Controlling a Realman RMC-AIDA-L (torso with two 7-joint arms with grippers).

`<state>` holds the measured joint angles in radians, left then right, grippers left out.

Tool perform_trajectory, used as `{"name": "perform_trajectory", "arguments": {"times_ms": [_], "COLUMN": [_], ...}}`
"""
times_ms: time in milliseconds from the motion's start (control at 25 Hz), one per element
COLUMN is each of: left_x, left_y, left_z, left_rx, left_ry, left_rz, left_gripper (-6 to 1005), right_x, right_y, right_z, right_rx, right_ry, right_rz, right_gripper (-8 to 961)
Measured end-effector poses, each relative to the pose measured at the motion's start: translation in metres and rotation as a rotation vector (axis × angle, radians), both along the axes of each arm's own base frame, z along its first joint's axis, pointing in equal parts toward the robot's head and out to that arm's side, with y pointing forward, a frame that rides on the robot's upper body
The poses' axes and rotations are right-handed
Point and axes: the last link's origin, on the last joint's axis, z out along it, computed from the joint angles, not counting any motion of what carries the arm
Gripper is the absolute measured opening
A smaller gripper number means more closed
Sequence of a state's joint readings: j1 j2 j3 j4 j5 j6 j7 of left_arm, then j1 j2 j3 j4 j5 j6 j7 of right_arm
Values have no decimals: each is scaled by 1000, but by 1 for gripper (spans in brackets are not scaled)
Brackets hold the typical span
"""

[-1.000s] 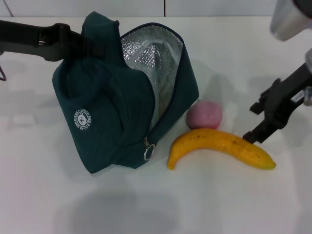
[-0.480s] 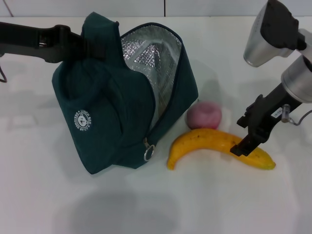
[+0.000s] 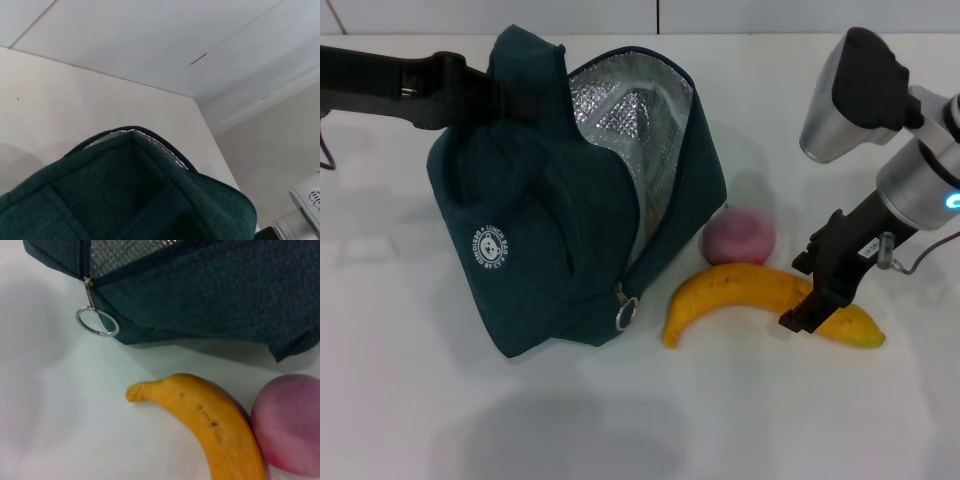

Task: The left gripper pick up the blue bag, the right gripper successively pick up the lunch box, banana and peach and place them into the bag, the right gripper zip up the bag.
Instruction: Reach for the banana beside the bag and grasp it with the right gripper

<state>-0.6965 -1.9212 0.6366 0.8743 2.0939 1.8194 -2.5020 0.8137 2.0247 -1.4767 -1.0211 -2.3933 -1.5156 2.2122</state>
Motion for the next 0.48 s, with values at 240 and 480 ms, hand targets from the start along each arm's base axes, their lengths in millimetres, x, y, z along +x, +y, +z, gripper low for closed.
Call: {"name": "perform_trajectory", "arguments": {"times_ms": [240,480], "left_x": [0,0], "left_y": [0,0], "left_z": [-1,-1], "left_rx": [-1,-2], "left_ry": [-1,-1], "left_rz": [-2,-3], "left_gripper": [49,50], "right_x": [4,5], "right_y": [0,0], "right_z": [-3,-6], "right_rx": [-3,4], "right_ry": [-6,-15], "right_rz": [-8,-2], "right_gripper": [821,816]}}
